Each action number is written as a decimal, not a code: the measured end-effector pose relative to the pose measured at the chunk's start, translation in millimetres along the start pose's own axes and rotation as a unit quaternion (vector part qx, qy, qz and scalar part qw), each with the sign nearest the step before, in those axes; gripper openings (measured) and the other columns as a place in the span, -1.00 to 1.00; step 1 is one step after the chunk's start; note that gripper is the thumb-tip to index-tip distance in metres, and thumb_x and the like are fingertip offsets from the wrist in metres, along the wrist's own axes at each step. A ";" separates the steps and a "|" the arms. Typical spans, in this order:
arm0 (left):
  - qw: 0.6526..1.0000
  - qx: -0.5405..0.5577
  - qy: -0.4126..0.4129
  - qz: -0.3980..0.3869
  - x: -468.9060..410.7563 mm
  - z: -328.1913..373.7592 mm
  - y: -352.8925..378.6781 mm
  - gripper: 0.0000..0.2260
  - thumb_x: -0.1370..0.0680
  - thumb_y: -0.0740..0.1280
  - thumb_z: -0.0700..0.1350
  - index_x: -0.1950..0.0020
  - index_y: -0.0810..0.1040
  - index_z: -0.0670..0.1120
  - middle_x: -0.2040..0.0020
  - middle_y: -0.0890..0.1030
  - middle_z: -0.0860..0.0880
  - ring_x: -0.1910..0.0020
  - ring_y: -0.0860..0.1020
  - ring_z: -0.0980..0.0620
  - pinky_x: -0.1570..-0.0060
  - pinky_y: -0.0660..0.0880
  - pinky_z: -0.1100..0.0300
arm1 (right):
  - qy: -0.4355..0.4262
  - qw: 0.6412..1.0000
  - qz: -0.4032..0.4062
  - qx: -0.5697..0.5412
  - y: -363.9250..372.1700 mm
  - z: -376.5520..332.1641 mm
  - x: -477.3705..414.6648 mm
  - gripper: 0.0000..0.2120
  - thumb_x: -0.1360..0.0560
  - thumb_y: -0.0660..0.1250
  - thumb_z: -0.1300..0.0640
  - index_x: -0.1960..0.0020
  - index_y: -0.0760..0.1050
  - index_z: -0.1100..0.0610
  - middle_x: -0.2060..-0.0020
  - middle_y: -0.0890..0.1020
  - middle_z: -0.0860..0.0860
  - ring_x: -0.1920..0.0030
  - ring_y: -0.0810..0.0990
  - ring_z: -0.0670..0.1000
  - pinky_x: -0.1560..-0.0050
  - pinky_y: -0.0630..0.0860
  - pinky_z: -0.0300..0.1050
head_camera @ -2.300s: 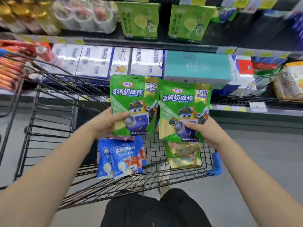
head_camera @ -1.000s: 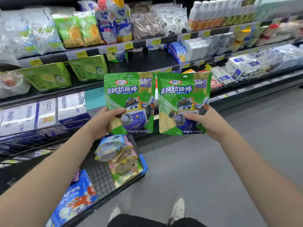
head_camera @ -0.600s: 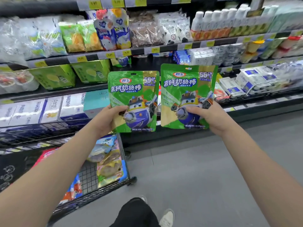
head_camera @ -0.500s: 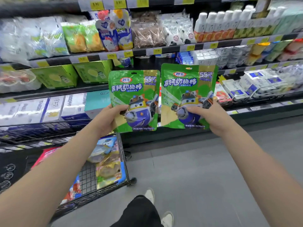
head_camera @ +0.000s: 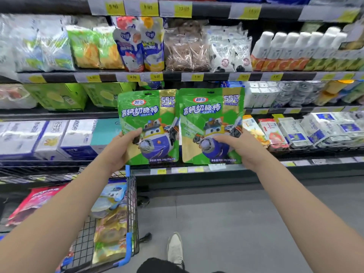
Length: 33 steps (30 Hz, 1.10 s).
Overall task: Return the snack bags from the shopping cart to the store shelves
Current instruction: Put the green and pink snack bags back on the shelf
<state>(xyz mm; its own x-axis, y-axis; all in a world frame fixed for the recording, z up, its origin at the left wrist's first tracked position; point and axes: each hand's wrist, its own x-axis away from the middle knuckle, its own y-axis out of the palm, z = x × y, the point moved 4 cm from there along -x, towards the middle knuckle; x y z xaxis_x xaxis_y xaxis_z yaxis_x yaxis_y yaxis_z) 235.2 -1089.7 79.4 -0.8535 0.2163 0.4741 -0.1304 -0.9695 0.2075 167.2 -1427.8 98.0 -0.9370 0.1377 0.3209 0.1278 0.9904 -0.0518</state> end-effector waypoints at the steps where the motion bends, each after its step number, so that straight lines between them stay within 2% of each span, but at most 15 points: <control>1: 1.000 0.005 0.000 0.006 -6.4 2.1 -0.7 -0.53 -0.56 0.38 -0.02 -0.39 0.46 -0.23 -0.16 0.66 -0.21 0.01 0.66 -0.10 0.15 0.65 0.18 | 0.006 1.000 0.000 -0.005 -0.5 0.9 -10.2 -0.34 -0.34 0.64 -0.03 -0.36 0.52 0.12 -0.09 0.73 0.04 0.04 0.74 -0.05 0.16 0.63 -0.18; 3: 1.000 0.006 -0.001 0.015 -15.8 4.9 -1.4 -0.53 -0.56 0.38 -0.01 -0.38 0.47 -0.23 -0.14 0.67 -0.20 0.03 0.67 -0.09 0.15 0.65 0.16 | 0.027 1.000 -0.002 -0.014 -0.1 4.3 -30.2 -0.02 -0.16 0.71 -0.19 -0.45 0.44 0.11 -0.21 0.68 0.08 -0.12 0.71 0.05 -0.14 0.63 0.05; 4: 1.000 0.006 -0.003 0.021 -19.3 5.5 -2.4 -0.52 -0.55 0.39 0.00 -0.38 0.46 -0.23 -0.14 0.67 -0.20 0.01 0.67 -0.10 0.12 0.65 0.14 | 0.034 0.999 -0.007 -0.021 2.6 4.2 -39.1 0.01 -0.13 0.72 -0.20 -0.45 0.43 0.11 -0.22 0.68 0.09 -0.17 0.69 0.09 -0.25 0.58 0.13; 5: 1.000 0.006 -0.005 0.028 -22.4 5.7 -4.5 -0.50 -0.53 0.41 0.01 -0.39 0.46 -0.23 -0.14 0.68 -0.20 -0.02 0.67 -0.12 0.09 0.65 0.13 | 0.035 0.999 -0.024 -0.032 6.2 3.8 -48.1 -0.10 -0.18 0.72 -0.14 -0.41 0.48 0.11 -0.19 0.70 0.09 -0.18 0.69 0.11 -0.31 0.54 0.16; 7: 0.999 0.002 -0.009 0.036 -28.3 7.5 -7.9 -0.47 -0.48 0.44 0.03 -0.36 0.48 -0.20 -0.14 0.68 -0.19 -0.04 0.66 -0.12 0.09 0.64 0.11 | 0.038 0.997 -0.059 -0.028 14.1 0.1 -66.7 -0.51 -0.36 0.63 0.06 -0.24 0.60 0.13 -0.07 0.75 0.07 -0.13 0.70 0.12 -0.33 0.52 0.17; 8: 0.999 0.000 -0.010 0.038 -30.6 8.5 -7.6 -0.47 -0.43 0.46 0.05 -0.32 0.50 -0.17 -0.14 0.68 -0.18 -0.02 0.67 -0.10 0.13 0.64 0.11 | 0.041 0.997 -0.062 -0.022 16.6 -1.5 -76.6 -0.62 -0.42 0.58 0.13 -0.20 0.61 0.14 -0.04 0.75 0.08 -0.11 0.71 0.12 -0.33 0.52 0.18; 9: 0.999 0.005 -0.010 0.041 -33.4 8.8 -7.5 -0.48 -0.38 0.48 0.06 -0.27 0.54 -0.14 -0.12 0.69 -0.16 0.03 0.69 -0.07 0.18 0.63 0.13 | 0.044 0.996 -0.070 -0.018 19.2 -2.4 -86.8 -0.65 -0.45 0.55 0.16 -0.20 0.61 0.15 -0.04 0.75 0.09 -0.11 0.71 0.13 -0.34 0.51 0.20; 11: 0.998 0.029 -0.001 0.058 -41.5 7.4 -9.4 -0.55 -0.32 0.49 0.04 -0.16 0.58 -0.09 -0.05 0.71 -0.11 0.11 0.71 -0.02 0.23 0.62 0.15 | 0.044 0.995 -0.093 -0.004 24.3 -2.3 -108.1 -0.69 -0.48 0.52 0.17 -0.20 0.62 0.18 -0.05 0.75 0.12 -0.12 0.71 0.16 -0.35 0.51 0.21; 17: 0.995 0.011 0.024 0.098 -87.9 -13.9 -30.0 -0.66 -0.46 0.43 -0.05 -0.21 0.58 -0.10 -0.10 0.69 -0.08 0.05 0.67 0.00 0.05 0.65 0.10 | 0.024 0.990 -0.130 0.057 31.1 24.1 -165.9 -0.86 -0.53 0.46 0.22 -0.08 0.65 0.10 0.05 0.77 0.02 0.02 0.74 0.06 -0.20 0.56 0.09; 20: 0.994 -0.002 0.044 0.103 -123.0 -30.4 -43.3 -0.68 -0.48 0.42 -0.10 -0.22 0.58 -0.09 -0.13 0.69 -0.07 -0.02 0.67 0.00 -0.01 0.64 0.10 | 0.026 0.989 -0.138 0.056 36.6 50.6 -201.4 -0.63 -0.42 0.53 0.12 -0.20 0.59 0.15 0.00 0.76 0.03 -0.13 0.70 0.18 -0.10 0.61 -0.02; 22: 0.994 -0.019 0.052 0.096 -145.9 -41.8 -53.1 -0.63 -0.41 0.48 -0.05 -0.20 0.60 -0.08 -0.13 0.69 -0.08 -0.02 0.66 -0.02 -0.02 0.64 0.05 | 0.011 0.987 -0.151 0.059 43.1 69.2 -227.0 -0.50 -0.36 0.54 0.05 -0.25 0.58 0.18 -0.05 0.75 0.07 -0.17 0.67 0.24 -0.20 0.60 0.07; 24: 0.993 -0.043 0.065 0.094 -166.1 -48.4 -63.1 -0.64 -0.38 0.53 -0.05 -0.15 0.62 -0.06 -0.05 0.72 -0.06 0.06 0.68 0.02 0.09 0.66 0.07 | -0.019 0.987 -0.155 0.049 49.8 82.9 -252.1 -0.56 -0.40 0.54 0.07 -0.24 0.59 0.15 -0.08 0.74 0.08 -0.19 0.66 0.25 -0.32 0.54 0.19; 26: 0.991 -0.038 0.095 0.092 -182.5 -51.8 -70.4 -0.68 -0.34 0.51 -0.07 -0.07 0.65 -0.06 0.01 0.73 -0.03 0.14 0.69 0.08 0.21 0.63 0.18 | -0.051 0.986 -0.156 0.029 55.1 91.1 -273.3 -0.51 -0.35 0.56 0.05 -0.24 0.60 0.14 -0.10 0.74 0.10 -0.20 0.66 0.25 -0.32 0.53 0.21; 28: 0.988 -0.032 0.127 0.085 -198.0 -53.0 -75.6 -0.68 -0.26 0.51 -0.03 0.00 0.72 -0.04 -0.03 0.72 -0.04 0.10 0.70 0.07 0.16 0.63 0.20 | -0.082 0.983 -0.163 0.008 59.4 92.2 -292.4 -0.44 -0.29 0.57 0.02 -0.25 0.60 0.15 -0.12 0.73 0.11 -0.19 0.68 0.22 -0.25 0.56 0.14; 33: 0.976 -0.076 0.199 0.049 -229.7 -48.6 -77.1 -0.76 -0.24 0.47 -0.02 0.11 0.75 0.09 0.07 0.74 0.04 0.19 0.69 0.15 0.22 0.62 0.25 | -0.160 0.971 -0.175 -0.017 65.2 88.7 -337.3 -0.53 -0.39 0.47 0.19 -0.29 0.57 0.26 -0.10 0.73 0.14 -0.09 0.72 0.14 -0.02 0.65 -0.06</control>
<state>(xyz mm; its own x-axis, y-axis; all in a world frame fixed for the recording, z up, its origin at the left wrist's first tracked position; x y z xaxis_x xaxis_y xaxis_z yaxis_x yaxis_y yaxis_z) 416.7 -1070.3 -87.1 -0.9901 0.0885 0.1093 -0.0854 -0.9958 0.0330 462.8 -1410.3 -97.6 -0.9773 -0.2117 0.0018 -0.2115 0.9766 0.0401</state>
